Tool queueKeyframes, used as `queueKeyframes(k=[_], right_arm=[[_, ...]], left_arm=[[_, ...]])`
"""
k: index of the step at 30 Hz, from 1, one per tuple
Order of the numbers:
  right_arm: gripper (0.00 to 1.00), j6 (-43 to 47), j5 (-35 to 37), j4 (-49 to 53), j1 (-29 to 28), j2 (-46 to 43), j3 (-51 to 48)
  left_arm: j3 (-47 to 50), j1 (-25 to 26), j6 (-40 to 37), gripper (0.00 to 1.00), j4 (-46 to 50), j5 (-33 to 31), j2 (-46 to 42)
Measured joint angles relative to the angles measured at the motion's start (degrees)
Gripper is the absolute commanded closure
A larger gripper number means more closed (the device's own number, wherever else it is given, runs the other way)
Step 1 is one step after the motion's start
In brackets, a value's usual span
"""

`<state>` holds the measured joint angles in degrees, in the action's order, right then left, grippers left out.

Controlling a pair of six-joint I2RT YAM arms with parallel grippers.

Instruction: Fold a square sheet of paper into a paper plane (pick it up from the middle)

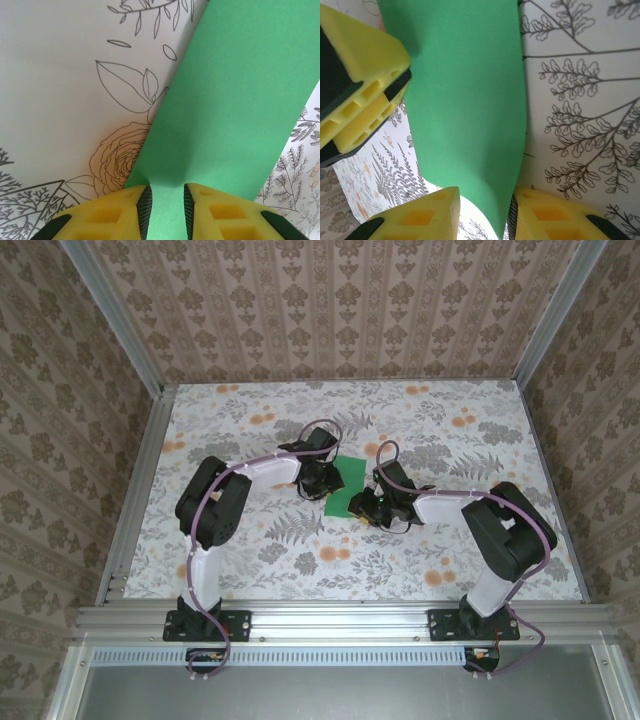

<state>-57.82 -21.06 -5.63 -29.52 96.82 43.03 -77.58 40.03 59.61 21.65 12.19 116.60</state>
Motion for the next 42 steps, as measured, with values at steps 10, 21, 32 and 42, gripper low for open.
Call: queueKeyframes(k=[10,21,32,42], right_arm=[[0.72,-1.3,0.4,-2.1,0.1,-0.1,-1.0],[1.00,-1.9,1.7,-0.9,1.9,-3.0,-3.2],[1.00,6.8,-2.2,11.7,4.5,-7.6,-3.0],[1.00,9.1,-3.8,16.6,4.7,-8.6,-3.0]], left_arm=[[0.3,0.0,0.0,0.71,-0.3,0.0,-0.1],[1.1,0.6,-2.8,0.62,-0.5,0.4,-1.6],[0.8,0.5,-9.9,0.62,-1.8,5.3,-2.7],[-1.4,-0.1,-12.8,0.65,-3.8,8.9,-0.5]])
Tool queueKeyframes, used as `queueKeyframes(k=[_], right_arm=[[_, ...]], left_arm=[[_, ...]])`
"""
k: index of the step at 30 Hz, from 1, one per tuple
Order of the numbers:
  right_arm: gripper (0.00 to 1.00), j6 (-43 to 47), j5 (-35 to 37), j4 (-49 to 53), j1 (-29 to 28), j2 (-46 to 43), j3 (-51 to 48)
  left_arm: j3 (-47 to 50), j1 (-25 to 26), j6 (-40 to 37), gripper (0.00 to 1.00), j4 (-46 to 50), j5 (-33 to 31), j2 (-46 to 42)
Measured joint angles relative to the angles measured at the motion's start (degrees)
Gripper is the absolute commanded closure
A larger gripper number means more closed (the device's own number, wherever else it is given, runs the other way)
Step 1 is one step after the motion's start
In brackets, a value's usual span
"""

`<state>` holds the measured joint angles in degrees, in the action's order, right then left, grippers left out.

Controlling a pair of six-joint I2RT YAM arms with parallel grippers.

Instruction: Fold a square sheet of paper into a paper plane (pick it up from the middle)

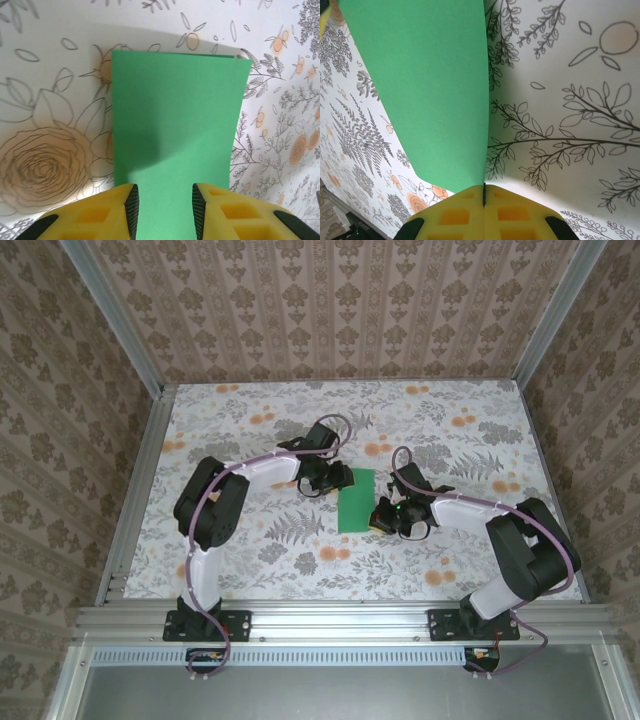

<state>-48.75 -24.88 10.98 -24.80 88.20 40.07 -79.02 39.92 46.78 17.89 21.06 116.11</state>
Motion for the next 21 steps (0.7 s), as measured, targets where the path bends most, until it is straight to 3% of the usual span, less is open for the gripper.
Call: queueKeyframes(k=[21], right_arm=[[1.00,-5.9,-4.3,-12.8,0.1,4.1,3.8]], left_arm=[[-2.8,-0.2,-0.6,0.69,1.4,-0.3,4.2]])
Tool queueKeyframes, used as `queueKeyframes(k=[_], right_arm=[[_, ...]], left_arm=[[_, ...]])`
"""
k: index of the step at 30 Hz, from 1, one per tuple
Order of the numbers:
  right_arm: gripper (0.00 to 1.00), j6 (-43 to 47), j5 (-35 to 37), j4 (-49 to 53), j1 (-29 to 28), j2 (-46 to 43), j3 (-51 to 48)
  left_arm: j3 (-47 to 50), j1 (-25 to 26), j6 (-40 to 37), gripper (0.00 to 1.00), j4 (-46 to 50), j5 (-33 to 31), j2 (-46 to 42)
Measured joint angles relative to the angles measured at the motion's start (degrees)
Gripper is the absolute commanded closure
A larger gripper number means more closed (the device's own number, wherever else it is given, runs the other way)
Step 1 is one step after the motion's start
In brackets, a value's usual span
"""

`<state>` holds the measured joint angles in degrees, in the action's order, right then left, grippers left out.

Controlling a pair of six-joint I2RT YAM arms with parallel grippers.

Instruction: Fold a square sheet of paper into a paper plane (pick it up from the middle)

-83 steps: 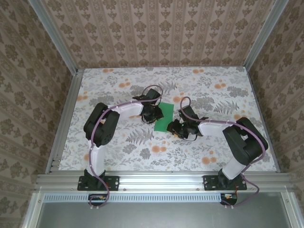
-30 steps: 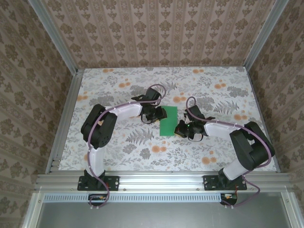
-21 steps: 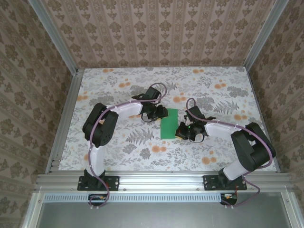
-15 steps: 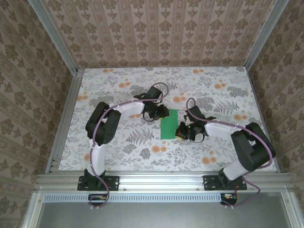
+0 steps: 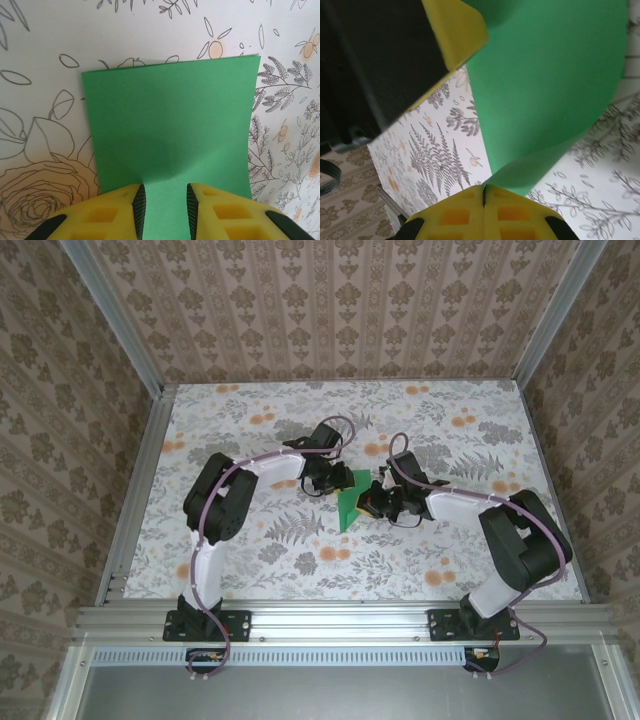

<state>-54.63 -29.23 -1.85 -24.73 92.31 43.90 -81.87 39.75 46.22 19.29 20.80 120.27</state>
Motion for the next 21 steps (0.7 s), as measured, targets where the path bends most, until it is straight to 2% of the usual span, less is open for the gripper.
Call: queueKeyframes(k=[21], right_arm=[[0.99,0.0,-2.8,-4.7,0.0,7.9,2.8]], left_arm=[[-1.2,0.0,0.0,0.69,1.9,0.0,0.5]])
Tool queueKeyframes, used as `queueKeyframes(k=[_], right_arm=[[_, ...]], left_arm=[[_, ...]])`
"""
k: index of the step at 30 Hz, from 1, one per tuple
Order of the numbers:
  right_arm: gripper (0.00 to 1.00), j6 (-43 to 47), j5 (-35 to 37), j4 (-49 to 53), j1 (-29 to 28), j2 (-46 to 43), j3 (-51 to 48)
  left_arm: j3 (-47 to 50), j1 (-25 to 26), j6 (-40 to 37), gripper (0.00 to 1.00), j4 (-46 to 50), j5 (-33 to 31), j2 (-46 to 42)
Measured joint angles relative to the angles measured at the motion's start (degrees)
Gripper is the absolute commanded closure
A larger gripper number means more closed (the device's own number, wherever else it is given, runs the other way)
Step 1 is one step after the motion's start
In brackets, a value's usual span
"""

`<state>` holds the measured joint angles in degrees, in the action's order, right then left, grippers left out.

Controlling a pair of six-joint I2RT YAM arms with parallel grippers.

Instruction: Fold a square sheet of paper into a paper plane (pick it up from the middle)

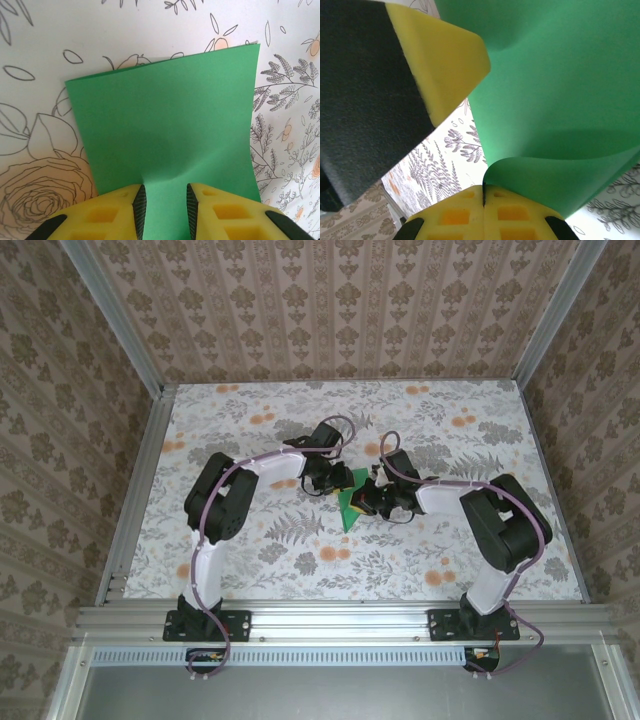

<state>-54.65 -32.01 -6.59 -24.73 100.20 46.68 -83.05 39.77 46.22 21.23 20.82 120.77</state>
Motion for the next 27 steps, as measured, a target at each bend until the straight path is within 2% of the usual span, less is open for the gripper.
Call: queueKeyframes(k=[27], right_arm=[[0.98,-0.9,-0.1,-2.5,0.0,3.7,1.0]], left_arm=[[-0.6,0.0,0.0,0.69,0.2,0.0,0.3]])
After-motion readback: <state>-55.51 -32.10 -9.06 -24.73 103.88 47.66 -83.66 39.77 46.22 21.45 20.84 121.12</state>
